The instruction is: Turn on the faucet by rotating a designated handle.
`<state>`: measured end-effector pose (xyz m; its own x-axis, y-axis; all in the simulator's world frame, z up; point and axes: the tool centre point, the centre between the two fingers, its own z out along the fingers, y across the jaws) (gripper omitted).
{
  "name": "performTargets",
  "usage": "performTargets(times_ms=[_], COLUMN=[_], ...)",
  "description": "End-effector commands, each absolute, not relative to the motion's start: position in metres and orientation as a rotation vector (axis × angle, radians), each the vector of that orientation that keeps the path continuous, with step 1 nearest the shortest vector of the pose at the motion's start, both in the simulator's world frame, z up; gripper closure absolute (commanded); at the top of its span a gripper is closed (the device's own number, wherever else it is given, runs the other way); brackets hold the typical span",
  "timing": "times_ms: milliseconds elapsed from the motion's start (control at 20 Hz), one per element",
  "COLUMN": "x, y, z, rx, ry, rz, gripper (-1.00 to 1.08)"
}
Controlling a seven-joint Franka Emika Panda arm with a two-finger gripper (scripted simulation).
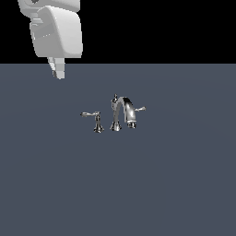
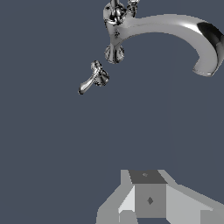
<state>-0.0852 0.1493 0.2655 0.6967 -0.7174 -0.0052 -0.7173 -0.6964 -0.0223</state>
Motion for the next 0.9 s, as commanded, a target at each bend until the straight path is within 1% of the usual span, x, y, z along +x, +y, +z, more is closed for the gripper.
performTargets(times_ms=[0, 850], x=[-0.073, 0.017], y=[0.153, 0.157], z=[0.253, 0.162], rx=[-2.847, -2.648], ry=[1.272, 1.676], rz=[-0.006, -0.005], gripper=[1.08, 1.08])
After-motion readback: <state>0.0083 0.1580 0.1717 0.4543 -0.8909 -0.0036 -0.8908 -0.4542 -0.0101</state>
